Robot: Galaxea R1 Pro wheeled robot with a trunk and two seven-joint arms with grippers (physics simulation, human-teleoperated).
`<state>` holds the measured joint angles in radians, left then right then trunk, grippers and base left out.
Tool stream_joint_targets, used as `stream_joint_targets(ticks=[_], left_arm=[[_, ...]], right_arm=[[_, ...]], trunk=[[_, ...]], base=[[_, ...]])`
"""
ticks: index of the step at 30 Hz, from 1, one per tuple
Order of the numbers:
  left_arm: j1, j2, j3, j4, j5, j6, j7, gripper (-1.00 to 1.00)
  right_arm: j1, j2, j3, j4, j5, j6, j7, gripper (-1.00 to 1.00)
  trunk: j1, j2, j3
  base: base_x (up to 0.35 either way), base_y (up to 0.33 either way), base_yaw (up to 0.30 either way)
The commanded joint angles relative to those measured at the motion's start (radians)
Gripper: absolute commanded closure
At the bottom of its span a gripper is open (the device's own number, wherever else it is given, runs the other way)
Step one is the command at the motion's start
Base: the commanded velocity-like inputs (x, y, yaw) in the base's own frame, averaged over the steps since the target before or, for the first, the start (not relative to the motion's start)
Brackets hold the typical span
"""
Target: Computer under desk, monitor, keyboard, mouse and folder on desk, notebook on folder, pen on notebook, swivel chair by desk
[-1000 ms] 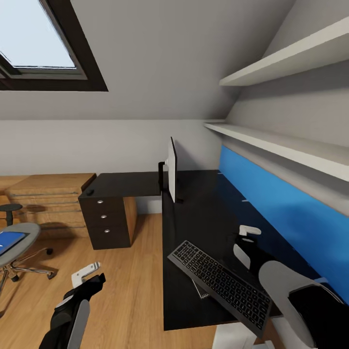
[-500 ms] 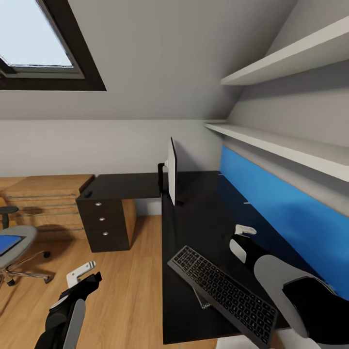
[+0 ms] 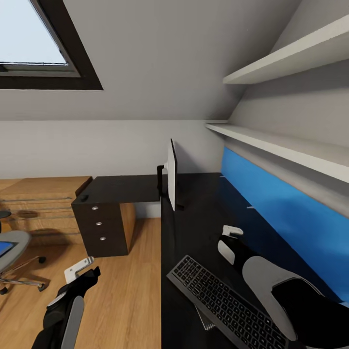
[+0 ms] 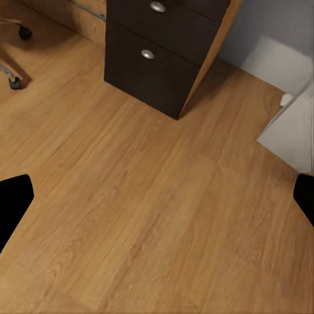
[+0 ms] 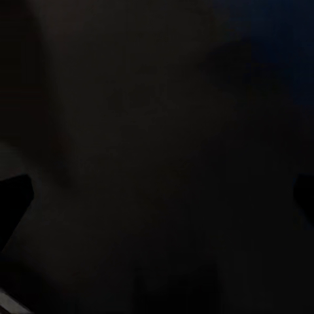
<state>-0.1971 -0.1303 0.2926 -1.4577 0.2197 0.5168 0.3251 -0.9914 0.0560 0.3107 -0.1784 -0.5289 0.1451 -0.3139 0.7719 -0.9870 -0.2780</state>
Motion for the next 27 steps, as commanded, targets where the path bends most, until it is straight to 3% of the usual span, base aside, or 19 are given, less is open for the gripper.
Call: stream_joint_targets(ticks=[1, 27], left_arm=[[-0.001, -0.003, 0.001, -0.022, 0.011, 0.004, 0.007, -1.00], [-0.001, -0.005, 0.002, -0.059, 0.012, 0.006, 0.009, -1.00]], right_arm=[[0.000, -0.001, 0.008, -0.002, -0.005, 0.007, -0.006, -1.00], [0.000, -0.002, 0.007, -0.003, -0.005, -0.008, -0.008, -1.00]], trunk=[[0.004, -0.008, -0.005], [0.104, -0.190, -0.088]], base=[[0.005, 0.000, 0.000], [0.000, 0.000, 0.000]])
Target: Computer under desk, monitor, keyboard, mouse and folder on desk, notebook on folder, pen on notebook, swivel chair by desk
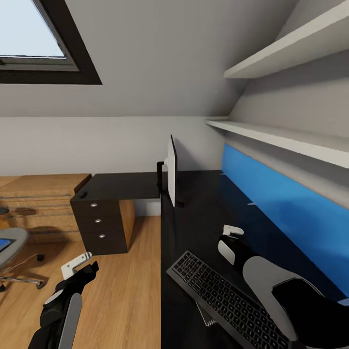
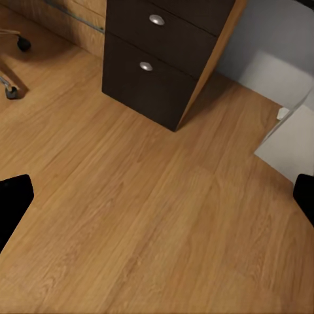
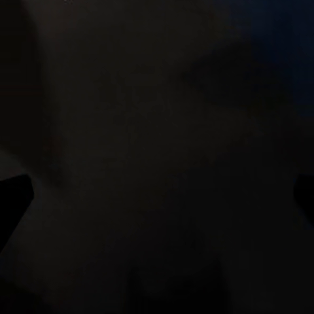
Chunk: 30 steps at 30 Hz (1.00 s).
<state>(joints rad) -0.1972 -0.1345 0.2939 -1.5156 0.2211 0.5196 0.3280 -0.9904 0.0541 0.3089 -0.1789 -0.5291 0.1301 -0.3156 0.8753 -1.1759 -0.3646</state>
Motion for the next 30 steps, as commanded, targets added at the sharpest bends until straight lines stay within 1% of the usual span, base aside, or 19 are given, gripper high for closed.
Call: stream_joint_targets(ticks=[1, 9, 30], left_arm=[[-0.001, -0.001, 0.001, -0.001, 0.011, 0.003, 0.006, -1.00], [-0.001, -0.001, 0.002, -0.002, 0.011, 0.003, 0.006, -1.00], [-0.001, -0.001, 0.002, 0.000, 0.009, 0.002, 0.007, -1.00]], right_arm=[[-0.001, 0.000, 0.009, -0.002, -0.005, 0.007, -0.007, -1.00], [-0.001, -0.001, 0.007, -0.002, -0.005, 0.006, -0.007, -1.00], [-0.001, 0.001, 0.009, -0.002, -0.008, 0.009, -0.007, -1.00]], trunk=[[0.004, -0.008, -0.005], [0.035, -0.064, -0.038], [0.115, -0.211, -0.105]], base=[[0.000, 0.000, 0.000], [0.000, 0.000, 0.000], [0.000, 0.000, 0.000]])
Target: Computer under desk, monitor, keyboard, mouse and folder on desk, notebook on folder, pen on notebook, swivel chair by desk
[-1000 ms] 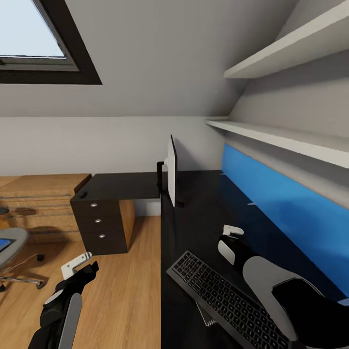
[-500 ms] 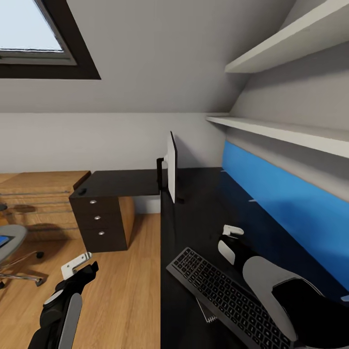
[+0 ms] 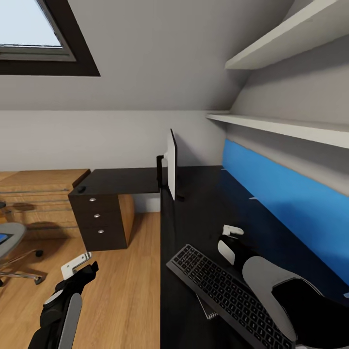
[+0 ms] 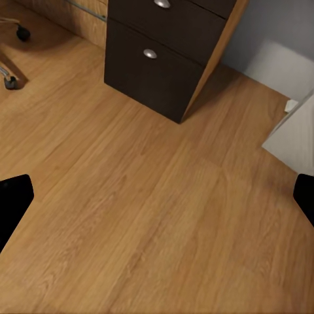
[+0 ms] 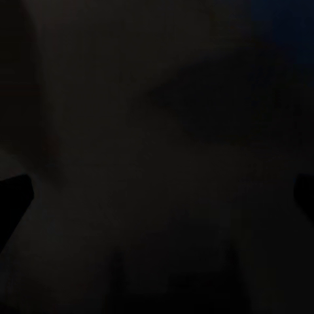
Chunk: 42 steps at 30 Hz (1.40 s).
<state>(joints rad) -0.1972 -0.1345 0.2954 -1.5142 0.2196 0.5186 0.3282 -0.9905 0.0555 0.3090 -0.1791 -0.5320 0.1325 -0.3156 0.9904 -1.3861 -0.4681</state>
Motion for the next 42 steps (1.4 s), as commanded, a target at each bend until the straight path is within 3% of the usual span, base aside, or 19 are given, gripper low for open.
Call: stream_joint_targets(ticks=[1, 20, 25, 33, 42], left_arm=[[-0.001, -0.001, 0.001, -0.001, 0.011, 0.004, 0.006, -1.00], [-0.001, -0.001, 0.001, -0.001, 0.011, 0.003, 0.008, -1.00], [-0.001, -0.001, 0.001, 0.002, 0.011, 0.003, 0.008, -1.00], [-0.001, -0.001, 0.000, 0.004, 0.012, 0.003, 0.008, -1.00], [-0.001, -0.001, 0.001, 0.006, 0.011, 0.003, 0.008, -1.00]], right_arm=[[-0.001, 0.000, 0.009, -0.002, -0.005, 0.007, -0.007, -1.00], [-0.001, 0.003, 0.008, -0.003, -0.007, 0.023, -0.007, -1.00], [-0.001, 0.002, 0.008, -0.005, -0.038, 0.060, -0.007, -1.00], [0.000, 0.002, 0.008, -0.005, -0.054, 0.069, -0.006, -1.00], [0.000, 0.004, 0.010, -0.005, -0.057, 0.070, -0.006, -1.00]], trunk=[[0.004, -0.008, -0.004], [0.077, -0.141, -0.064], [0.096, -0.176, -0.080], [0.127, -0.232, -0.105], [0.127, -0.232, -0.105]], base=[[0.000, 0.000, 0.000], [0.000, 0.000, 0.000], [0.000, 0.000, 0.000], [0.000, 0.000, 0.000], [0.000, 0.000, 0.000]])
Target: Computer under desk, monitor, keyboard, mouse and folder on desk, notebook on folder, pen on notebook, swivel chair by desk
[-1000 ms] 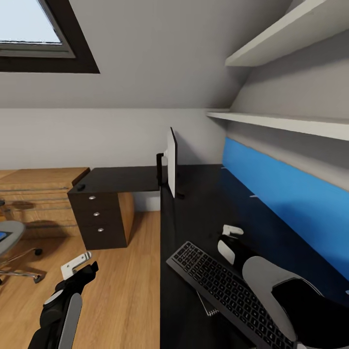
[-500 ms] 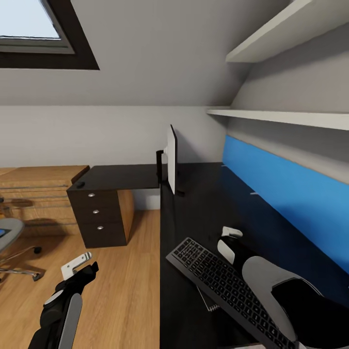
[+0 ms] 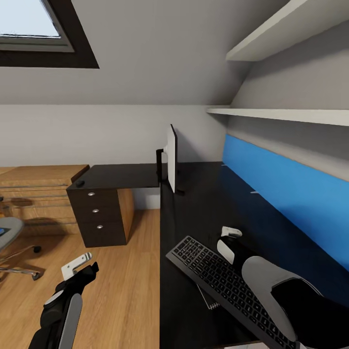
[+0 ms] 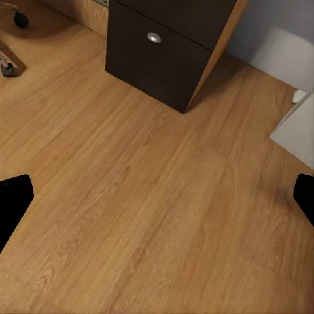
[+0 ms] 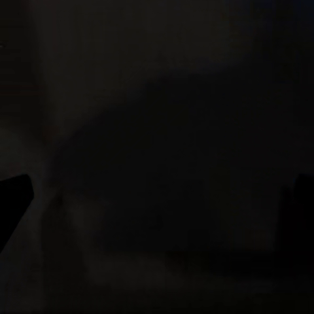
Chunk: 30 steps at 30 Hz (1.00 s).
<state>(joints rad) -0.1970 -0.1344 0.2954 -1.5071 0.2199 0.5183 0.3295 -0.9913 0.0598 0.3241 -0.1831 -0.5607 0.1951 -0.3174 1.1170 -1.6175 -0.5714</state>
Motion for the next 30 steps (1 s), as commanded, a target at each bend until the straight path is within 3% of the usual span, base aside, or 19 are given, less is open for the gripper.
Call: stream_joint_targets(ticks=[1, 13, 30], left_arm=[[-0.001, -0.001, 0.001, -0.001, 0.010, 0.004, 0.006, -1.00], [-0.001, 0.002, -0.001, 0.030, 0.007, 0.003, 0.002, -1.00], [-0.001, 0.003, -0.001, 0.031, 0.007, 0.004, 0.000, -1.00]], right_arm=[[0.000, 0.000, -0.005, -0.001, -0.028, 0.008, -0.005, -1.00], [0.000, 0.005, -0.001, 0.002, -0.028, 0.032, -0.002, -1.00], [0.000, 0.051, 0.000, 0.005, -0.023, 0.034, 0.000, -1.00]], trunk=[[0.000, 0.000, -0.001], [0.000, 0.000, -0.001], [0.000, 0.000, -0.001]], base=[[0.000, 0.000, 0.000], [0.000, 0.000, 0.000], [-0.065, 0.033, 0.000]])
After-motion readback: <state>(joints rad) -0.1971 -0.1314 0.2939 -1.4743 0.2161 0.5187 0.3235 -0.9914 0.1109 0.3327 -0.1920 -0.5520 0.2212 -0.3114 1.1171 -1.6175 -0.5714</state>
